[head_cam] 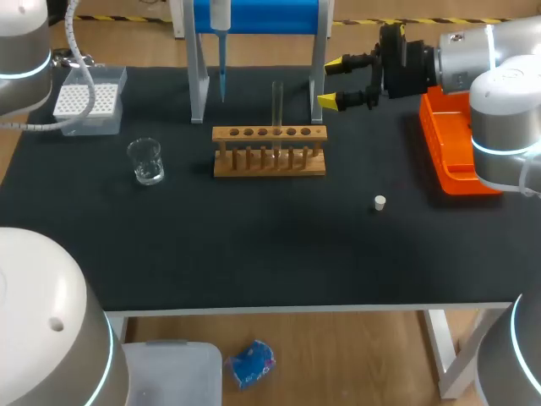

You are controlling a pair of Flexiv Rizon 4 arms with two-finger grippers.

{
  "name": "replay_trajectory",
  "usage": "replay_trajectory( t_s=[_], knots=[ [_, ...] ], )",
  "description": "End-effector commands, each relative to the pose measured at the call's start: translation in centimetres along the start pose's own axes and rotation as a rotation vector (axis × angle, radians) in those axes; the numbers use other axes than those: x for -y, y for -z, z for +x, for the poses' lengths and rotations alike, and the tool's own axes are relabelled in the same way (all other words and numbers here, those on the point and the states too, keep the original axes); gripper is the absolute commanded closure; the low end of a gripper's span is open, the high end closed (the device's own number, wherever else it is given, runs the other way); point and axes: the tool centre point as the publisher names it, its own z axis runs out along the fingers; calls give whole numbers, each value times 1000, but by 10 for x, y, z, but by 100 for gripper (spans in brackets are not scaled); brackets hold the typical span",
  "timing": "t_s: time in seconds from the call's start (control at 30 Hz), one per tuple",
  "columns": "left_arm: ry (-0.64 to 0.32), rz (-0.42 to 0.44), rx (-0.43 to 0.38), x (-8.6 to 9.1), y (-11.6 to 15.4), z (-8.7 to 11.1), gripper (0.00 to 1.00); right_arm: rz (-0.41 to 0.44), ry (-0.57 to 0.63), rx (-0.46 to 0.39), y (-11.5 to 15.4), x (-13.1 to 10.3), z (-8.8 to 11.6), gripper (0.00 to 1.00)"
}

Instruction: Invert the test tube, pick up the pipette, mount the tip to pipette, aspirate from beaker and dispense into the tube, eject the tip, return the pipette, and cap with the stopper.

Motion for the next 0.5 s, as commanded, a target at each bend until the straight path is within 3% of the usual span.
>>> replay_trajectory(
  t_s=[0.03,0.37,0.5],
  knots=[
    [0,0,1,0,0,0,100,-1,1,2,0,1,0,0],
    [0,0,1,0,0,0,100,-1,1,2,0,1,0,0],
    [8,0,8,-5,7,16,100,-1,1,2,0,1,0,0]
  ],
)
